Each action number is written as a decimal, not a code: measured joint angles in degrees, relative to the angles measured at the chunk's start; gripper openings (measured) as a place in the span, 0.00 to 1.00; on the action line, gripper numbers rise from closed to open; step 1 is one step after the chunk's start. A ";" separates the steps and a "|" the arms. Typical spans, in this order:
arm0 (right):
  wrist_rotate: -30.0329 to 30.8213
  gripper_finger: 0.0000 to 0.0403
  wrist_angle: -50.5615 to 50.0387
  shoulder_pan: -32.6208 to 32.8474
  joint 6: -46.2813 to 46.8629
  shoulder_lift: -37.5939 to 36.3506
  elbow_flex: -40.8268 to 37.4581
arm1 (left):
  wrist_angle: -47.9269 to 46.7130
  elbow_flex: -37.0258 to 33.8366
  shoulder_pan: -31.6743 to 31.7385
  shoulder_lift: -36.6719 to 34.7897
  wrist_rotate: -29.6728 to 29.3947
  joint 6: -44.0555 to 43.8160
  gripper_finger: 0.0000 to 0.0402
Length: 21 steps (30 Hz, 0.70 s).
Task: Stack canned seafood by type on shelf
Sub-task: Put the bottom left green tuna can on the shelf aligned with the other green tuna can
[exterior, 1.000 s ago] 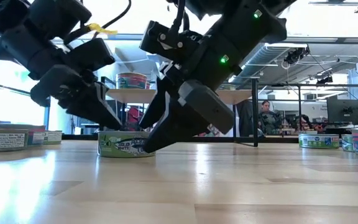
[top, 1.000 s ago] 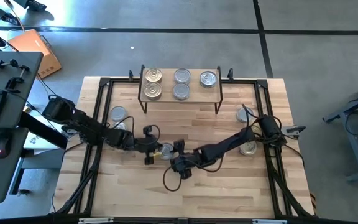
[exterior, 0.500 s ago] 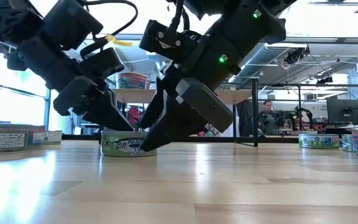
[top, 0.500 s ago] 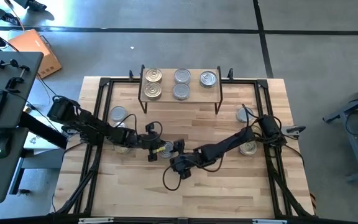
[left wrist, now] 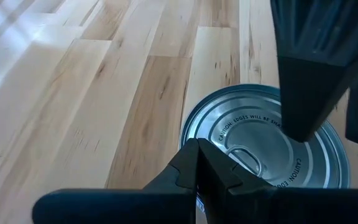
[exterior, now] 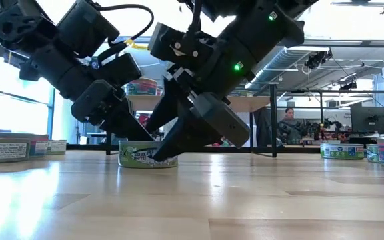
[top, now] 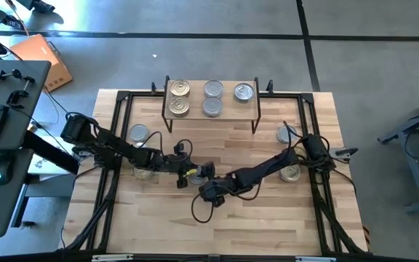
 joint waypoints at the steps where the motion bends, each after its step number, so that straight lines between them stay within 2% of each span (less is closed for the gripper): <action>1: 0.21 0.78 -0.05 0.00 0.09 0.00 0.00 | -0.01 0.00 0.00 0.00 0.03 0.00 0.00; 6: 0.27 0.78 -0.33 0.00 2.11 0.00 0.00 | 0.24 -0.27 -0.76 -1.14 0.66 -0.03 0.00; 15: 0.27 0.78 -1.53 0.07 6.11 0.00 0.00 | -2.55 -0.79 -2.95 -8.26 2.25 0.92 0.00; 21: 0.25 0.78 -1.37 0.07 6.15 0.00 0.00 | -0.74 -0.68 -2.40 -6.47 0.89 2.45 0.00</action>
